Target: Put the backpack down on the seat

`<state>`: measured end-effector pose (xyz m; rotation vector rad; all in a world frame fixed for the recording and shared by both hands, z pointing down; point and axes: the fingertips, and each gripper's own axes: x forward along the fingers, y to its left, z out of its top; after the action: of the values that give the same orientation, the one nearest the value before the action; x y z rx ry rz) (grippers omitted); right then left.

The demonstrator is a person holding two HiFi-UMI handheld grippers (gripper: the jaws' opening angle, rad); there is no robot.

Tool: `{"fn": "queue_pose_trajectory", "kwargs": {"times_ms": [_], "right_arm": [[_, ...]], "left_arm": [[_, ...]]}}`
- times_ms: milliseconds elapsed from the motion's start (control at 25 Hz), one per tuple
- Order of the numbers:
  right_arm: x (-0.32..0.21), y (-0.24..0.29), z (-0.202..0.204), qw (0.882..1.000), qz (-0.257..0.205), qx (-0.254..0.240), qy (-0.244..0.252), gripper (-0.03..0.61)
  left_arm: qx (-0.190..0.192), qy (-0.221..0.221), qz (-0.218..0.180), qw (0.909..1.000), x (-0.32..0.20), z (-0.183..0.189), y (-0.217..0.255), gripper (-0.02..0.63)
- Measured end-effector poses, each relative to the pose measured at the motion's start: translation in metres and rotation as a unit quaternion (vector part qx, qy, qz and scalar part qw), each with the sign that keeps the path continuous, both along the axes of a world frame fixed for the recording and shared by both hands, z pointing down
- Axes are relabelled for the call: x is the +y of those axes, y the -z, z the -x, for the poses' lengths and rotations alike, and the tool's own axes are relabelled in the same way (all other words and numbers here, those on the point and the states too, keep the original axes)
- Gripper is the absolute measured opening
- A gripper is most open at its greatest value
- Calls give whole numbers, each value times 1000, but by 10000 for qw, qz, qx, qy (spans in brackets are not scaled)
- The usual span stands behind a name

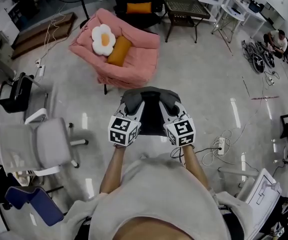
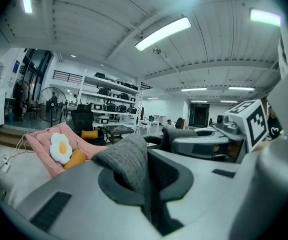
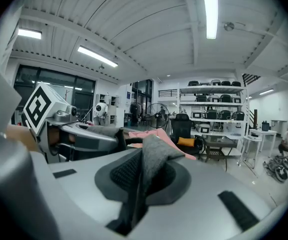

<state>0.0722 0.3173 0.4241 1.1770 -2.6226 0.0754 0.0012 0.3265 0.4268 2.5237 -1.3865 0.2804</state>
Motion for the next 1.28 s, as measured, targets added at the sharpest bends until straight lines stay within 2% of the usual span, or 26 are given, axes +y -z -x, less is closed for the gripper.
{"fn": "queue_pose_trajectory", "kwargs": {"times_ms": [680, 960, 1280], "right_arm": [[-102, 3, 30, 9998, -116, -30, 129, 28], [-174, 3, 38, 9995, -125, -104, 271, 29], [-276, 21, 46, 9981, -142, -189, 573, 29]], "left_arm": [[-67, 75, -56, 9999, -98, 29, 1, 31], [-132, 251, -51, 9996, -166, 37, 0, 31], [-181, 552, -138, 9982, -270, 45, 20, 31]]}}
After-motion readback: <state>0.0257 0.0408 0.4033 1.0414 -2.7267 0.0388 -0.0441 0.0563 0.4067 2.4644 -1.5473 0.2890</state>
